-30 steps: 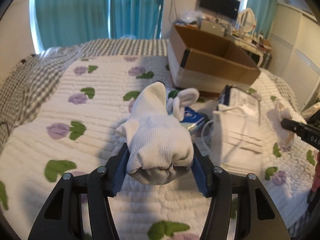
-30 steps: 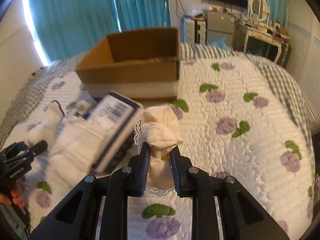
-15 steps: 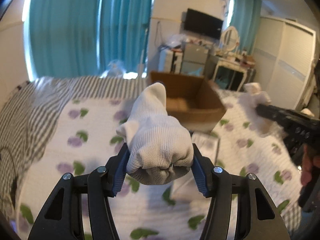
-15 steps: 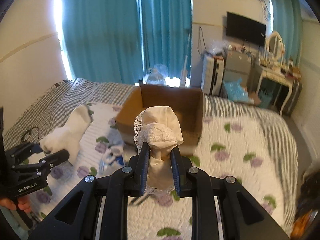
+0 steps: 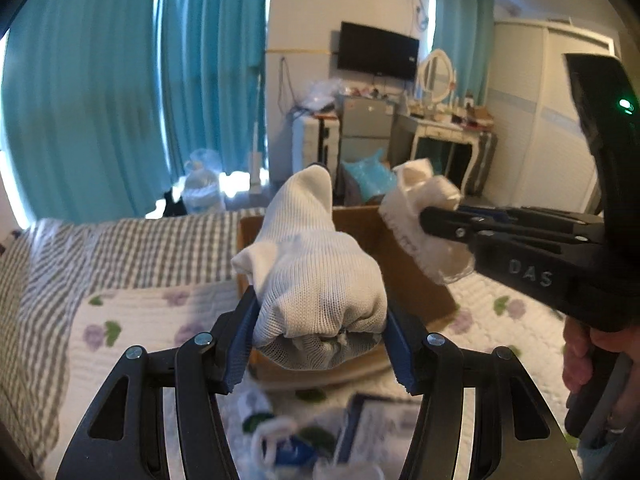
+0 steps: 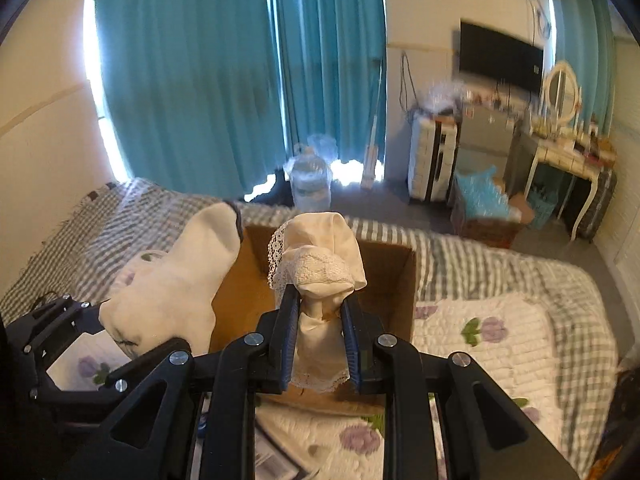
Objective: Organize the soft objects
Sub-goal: 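Drop the sock and lace cloth into the cardboard box, opening both tools, then grasp the white face mask with the left tool while the right tool grasps the mask pack, then lower the mask and mask pack into the box and open both tools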
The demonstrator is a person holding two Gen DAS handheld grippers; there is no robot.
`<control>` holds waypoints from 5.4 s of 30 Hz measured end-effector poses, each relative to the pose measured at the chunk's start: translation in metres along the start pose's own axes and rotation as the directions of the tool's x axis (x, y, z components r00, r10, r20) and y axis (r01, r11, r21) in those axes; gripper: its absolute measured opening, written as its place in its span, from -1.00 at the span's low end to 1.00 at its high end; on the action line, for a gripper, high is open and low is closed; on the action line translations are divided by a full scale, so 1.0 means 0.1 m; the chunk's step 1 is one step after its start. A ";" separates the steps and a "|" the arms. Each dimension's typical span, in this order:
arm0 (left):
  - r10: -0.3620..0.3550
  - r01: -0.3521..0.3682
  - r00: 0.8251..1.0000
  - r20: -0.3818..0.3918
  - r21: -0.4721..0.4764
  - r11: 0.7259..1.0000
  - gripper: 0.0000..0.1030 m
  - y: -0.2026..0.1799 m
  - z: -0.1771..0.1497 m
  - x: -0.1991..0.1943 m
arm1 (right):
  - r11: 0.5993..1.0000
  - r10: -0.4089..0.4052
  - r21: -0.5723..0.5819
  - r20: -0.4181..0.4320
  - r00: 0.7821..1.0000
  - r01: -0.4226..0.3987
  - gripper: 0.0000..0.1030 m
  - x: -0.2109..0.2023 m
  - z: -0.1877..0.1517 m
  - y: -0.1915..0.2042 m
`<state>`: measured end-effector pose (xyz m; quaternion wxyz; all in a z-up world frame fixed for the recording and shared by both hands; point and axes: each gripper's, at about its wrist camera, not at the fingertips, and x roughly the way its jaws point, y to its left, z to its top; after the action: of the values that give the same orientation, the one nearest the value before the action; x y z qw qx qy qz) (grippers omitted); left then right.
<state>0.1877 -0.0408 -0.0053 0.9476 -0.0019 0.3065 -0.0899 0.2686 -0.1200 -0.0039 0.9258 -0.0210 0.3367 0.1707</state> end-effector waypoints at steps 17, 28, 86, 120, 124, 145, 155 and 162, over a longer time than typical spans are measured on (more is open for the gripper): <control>0.039 -0.036 0.998 -0.045 0.061 0.997 0.70 -0.12 -0.17 0.45 | 0.995 -0.091 0.043 0.019 0.996 0.090 0.50 0.28 -0.17 -0.38; 0.104 -0.102 0.994 -0.009 0.132 0.986 0.70 -0.17 -0.20 -0.52 | 0.987 -0.153 -0.025 0.094 0.984 0.156 0.86 -0.93 -0.22 0.04; -0.032 0.036 0.980 -0.197 0.015 0.999 -0.85 0.13 -1.48 -0.61 | 0.992 -0.122 -0.033 -0.176 0.977 0.118 0.87 -0.46 -1.81 0.48; 0.002 -0.012 0.987 -0.163 -0.060 0.998 -0.85 0.38 -1.47 -0.91 | 0.982 -0.127 -0.153 -0.073 0.989 0.115 -0.32 -0.55 -1.89 1.02; 0.001 -0.010 0.991 -0.136 -0.061 0.998 -0.85 0.28 -1.37 -1.04 | 0.987 -0.100 -0.129 -0.011 0.995 0.098 -0.38 -0.82 -1.78 0.99; -0.032 0.032 0.999 -0.016 -0.018 0.999 -0.85 0.11 -0.38 -0.88 | 0.987 -0.071 -0.124 0.260 0.963 0.107 -0.49 -1.29 -0.49 0.75; -0.025 0.028 0.999 -0.048 0.059 0.998 -0.85 0.03 -0.01 -0.07 | 0.987 -0.052 -0.137 0.232 0.971 0.086 -0.50 -0.52 0.09 0.46; -0.015 0.022 0.996 -0.090 0.074 0.997 -0.85 0.07 0.07 0.53 | 0.989 -0.041 -0.130 0.199 0.979 0.068 -0.50 0.07 0.31 0.26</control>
<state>0.2351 -0.0429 -0.0306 0.9315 0.0348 0.3450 -0.1100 0.2839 -0.0890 0.0173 0.9551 -0.0766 0.2310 0.1689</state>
